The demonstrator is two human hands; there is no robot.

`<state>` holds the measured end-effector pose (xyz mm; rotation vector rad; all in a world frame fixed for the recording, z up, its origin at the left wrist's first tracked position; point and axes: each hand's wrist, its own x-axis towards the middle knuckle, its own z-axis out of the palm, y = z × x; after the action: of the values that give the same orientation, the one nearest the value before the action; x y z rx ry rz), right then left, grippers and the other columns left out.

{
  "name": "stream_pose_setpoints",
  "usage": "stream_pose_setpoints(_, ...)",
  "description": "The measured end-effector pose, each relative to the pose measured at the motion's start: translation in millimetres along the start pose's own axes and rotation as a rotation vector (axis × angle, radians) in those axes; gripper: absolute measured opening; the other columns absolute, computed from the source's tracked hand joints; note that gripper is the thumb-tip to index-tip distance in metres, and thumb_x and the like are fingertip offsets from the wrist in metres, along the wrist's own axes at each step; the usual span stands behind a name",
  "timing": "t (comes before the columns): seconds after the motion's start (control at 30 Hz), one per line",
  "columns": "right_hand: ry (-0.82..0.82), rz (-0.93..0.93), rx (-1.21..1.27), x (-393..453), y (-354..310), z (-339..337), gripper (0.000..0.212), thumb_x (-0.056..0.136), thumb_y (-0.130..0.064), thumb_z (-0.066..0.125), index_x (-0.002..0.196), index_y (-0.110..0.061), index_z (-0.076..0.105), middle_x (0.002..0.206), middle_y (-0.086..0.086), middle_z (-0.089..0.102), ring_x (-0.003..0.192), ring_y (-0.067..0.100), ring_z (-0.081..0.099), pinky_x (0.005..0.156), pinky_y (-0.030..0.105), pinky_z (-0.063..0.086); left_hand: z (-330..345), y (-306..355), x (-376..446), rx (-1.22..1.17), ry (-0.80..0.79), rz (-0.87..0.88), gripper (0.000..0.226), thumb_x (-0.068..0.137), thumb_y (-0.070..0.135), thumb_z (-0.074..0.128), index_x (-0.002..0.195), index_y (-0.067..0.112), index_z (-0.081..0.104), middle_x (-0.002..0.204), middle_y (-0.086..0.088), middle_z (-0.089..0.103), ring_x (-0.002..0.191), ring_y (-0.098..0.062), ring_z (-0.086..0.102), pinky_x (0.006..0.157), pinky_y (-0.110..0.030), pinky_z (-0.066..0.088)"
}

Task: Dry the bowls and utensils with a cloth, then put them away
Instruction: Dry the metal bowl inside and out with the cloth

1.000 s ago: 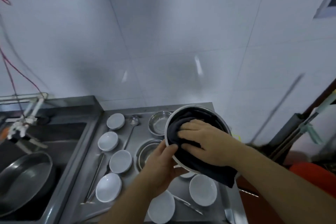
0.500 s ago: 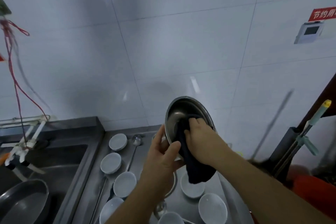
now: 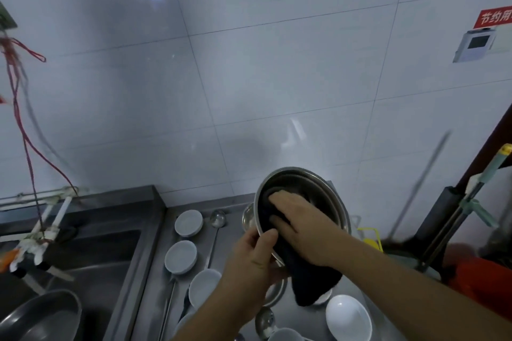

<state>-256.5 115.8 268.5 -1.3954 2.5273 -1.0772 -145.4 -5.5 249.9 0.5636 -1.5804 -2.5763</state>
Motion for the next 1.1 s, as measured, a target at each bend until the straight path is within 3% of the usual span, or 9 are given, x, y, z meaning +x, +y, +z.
stream_pose_setpoints(0.1, 0.044, 0.006, -0.297, 18.7, 4.2, -4.5, 0.024, 0.104, -0.025, 0.054, 0.126, -0.018, 0.060, 0.120, 0.003, 0.063, 0.102, 0.029, 0.055, 0.089, 0.050, 0.049, 2.3, -3.5, -3.6, -0.070, 0.033, 0.019, 0.019, 0.099, 0.025, 0.071, 0.110, 0.012, 0.078, 0.116, -0.022, 0.077, 0.106, -0.037, 0.077, 0.074, -0.043, 0.066)
stream_pose_setpoints(0.23, 0.029, 0.225, -0.504, 28.8, 0.3, -4.6, 0.038, 0.103, -0.023, 0.047, 0.140, -0.022, 0.047, 0.137, 0.001, 0.053, 0.118, 0.030, 0.053, 0.096, 0.046, 0.050, 7.8, -1.6, 2.0, -0.048, 0.057, 0.096, 0.017, 0.104, 0.015, 0.063, 0.112, 0.008, 0.077, 0.114, -0.027, 0.076, 0.108, -0.042, 0.075, 0.075, -0.046, 0.065)
stream_pose_setpoints(0.4, -0.163, 0.409, -0.188, 21.3, -7.0, -12.8, 0.018, 0.105, -0.034, 0.044, 0.108, -0.019, 0.053, 0.127, 0.011, 0.057, 0.115, 0.029, 0.054, 0.106, 0.046, 0.044, 3.1, 9.6, 8.1, 0.061, 0.167, 0.238, 0.016, 0.094, 0.025, 0.070, 0.105, 0.016, 0.079, 0.103, -0.021, 0.077, 0.094, -0.034, 0.076, 0.074, -0.059, 0.065)
stream_pose_setpoints(0.5, -0.253, 0.330, -0.059, 1.3, -9.7, -11.4, 0.015, 0.104, -0.039, 0.043, 0.092, -0.032, 0.052, 0.117, -0.002, 0.061, 0.112, 0.019, 0.057, 0.100, 0.036, 0.044, -4.7, 11.0, 13.5, 0.160, 0.220, 0.285, 0.018, 0.104, 0.017, 0.064, 0.100, 0.025, 0.080, 0.098, -0.013, 0.080, 0.087, -0.025, 0.077, 0.073, -0.040, 0.065)
stream_pose_setpoints(0.67, -0.297, 0.242, 0.230, -27.4, -4.1, -3.6, 0.023, 0.106, -0.042, 0.044, 0.122, -0.046, 0.060, 0.121, -0.031, 0.061, 0.115, -0.013, 0.054, 0.092, 0.000, 0.037, -4.0, 2.5, 11.9, 0.224, 0.190, 0.143, 0.017, 0.106, 0.022, 0.060, 0.109, 0.020, 0.077, 0.101, -0.007, 0.082, 0.098, -0.025, 0.079, 0.088, -0.045, 0.063)
stream_pose_setpoints(0.8, -0.264, 0.071, 0.085, -28.4, 9.5, -6.1, 0.026, 0.110, -0.028, 0.046, 0.117, -0.052, 0.055, 0.121, -0.033, 0.058, 0.119, -0.008, 0.051, 0.108, 0.021, 0.037, 7.3, -10.4, 4.4, 0.120, 0.120, -0.020, 0.021, 0.108, 0.021, 0.058, 0.114, 0.008, 0.074, 0.106, -0.017, 0.080, 0.096, -0.027, 0.079, 0.079, -0.041, 0.066)
stream_pose_setpoints(0.9, -0.264, -0.003, -0.254, -19.2, 29.8, -13.3, 0.042, 0.111, -0.030, 0.049, 0.153, -0.024, 0.047, 0.155, -0.006, 0.049, 0.141, 0.015, 0.043, 0.120, 0.033, 0.031, 14.0, -17.7, 0.6, 0.020, 0.104, -0.074, 0.022, 0.107, 0.015, 0.057, 0.118, 0.003, 0.072, 0.113, -0.022, 0.077, 0.101, -0.034, 0.078, 0.074, -0.046, 0.066)
stream_pose_setpoints(0.97, -0.226, 0.037, -0.431, -13.3, 35.6, -16.6, 0.051, 0.110, -0.030, 0.047, 0.160, -0.024, 0.036, 0.163, -0.004, 0.038, 0.142, 0.021, 0.041, 0.118, 0.035, 0.034, 16.9, -20.9, 0.1, 0.004, 0.095, -0.071, 0.023, 0.106, 0.015, 0.059, 0.122, 0.003, 0.070, 0.118, -0.022, 0.077, 0.109, -0.037, 0.076, 0.079, -0.048, 0.065)
stream_pose_setpoints(1.1, -0.110, 0.175, -0.526, -6.2, 33.2, -11.0, 0.045, 0.109, -0.026, 0.042, 0.153, -0.019, 0.038, 0.152, 0.004, 0.040, 0.132, 0.028, 0.047, 0.106, 0.040, 0.046, 22.6, -18.7, -1.2, -0.001, 0.073, -0.029, 0.035, 0.097, 0.026, 0.071, 0.123, 0.003, 0.071, 0.117, -0.021, 0.077, 0.111, -0.037, 0.076, 0.085, -0.049, 0.065)
